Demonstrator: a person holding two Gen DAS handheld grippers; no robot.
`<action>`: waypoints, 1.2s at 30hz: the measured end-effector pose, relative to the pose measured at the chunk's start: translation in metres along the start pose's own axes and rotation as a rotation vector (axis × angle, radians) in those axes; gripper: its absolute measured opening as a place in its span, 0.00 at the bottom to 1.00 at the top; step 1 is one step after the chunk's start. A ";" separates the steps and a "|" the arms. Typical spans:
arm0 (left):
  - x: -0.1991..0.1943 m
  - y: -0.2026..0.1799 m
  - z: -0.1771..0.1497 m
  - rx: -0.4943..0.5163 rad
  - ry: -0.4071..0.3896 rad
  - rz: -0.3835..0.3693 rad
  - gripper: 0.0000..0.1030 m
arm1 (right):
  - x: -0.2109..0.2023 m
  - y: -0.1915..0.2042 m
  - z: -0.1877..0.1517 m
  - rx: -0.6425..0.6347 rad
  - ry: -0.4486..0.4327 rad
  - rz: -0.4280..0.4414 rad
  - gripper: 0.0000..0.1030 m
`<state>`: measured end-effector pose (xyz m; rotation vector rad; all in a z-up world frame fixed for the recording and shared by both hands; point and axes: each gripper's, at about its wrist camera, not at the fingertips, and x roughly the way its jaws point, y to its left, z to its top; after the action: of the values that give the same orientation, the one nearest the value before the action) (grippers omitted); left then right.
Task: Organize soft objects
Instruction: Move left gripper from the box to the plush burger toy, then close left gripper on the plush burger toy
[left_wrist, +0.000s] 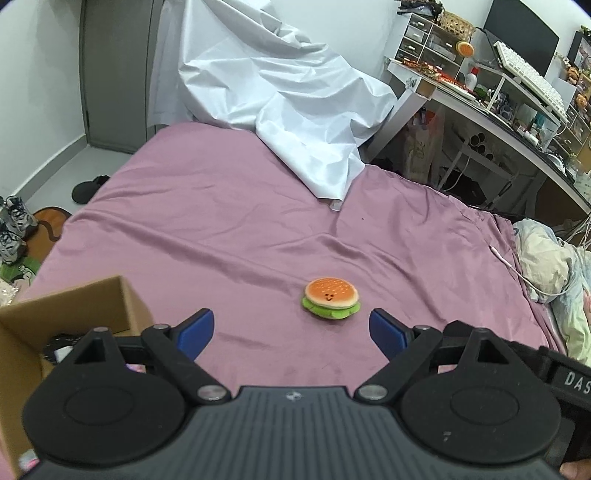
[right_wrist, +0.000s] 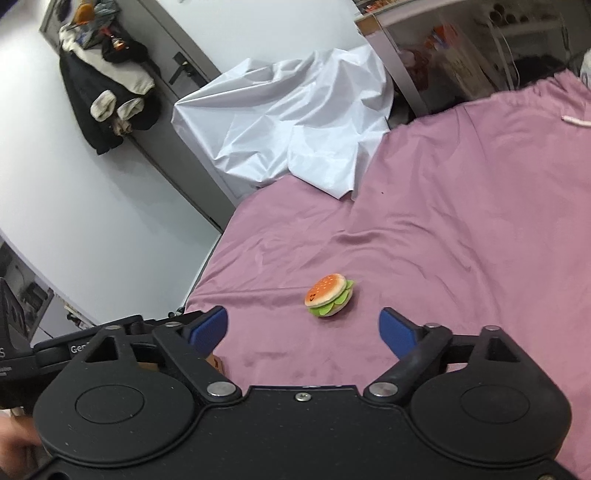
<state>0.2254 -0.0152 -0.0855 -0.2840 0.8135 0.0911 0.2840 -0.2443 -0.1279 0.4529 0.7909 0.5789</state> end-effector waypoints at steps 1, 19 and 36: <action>0.004 -0.002 0.001 -0.003 0.006 0.000 0.87 | 0.003 -0.003 0.001 0.007 0.009 -0.001 0.75; 0.081 -0.023 0.012 -0.086 0.103 0.008 0.85 | 0.046 -0.040 0.013 0.096 0.111 0.005 0.46; 0.150 -0.027 0.016 -0.145 0.199 0.041 0.80 | 0.062 -0.058 0.017 0.137 0.136 -0.021 0.41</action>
<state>0.3448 -0.0411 -0.1787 -0.4179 1.0121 0.1624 0.3497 -0.2516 -0.1829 0.5346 0.9688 0.5419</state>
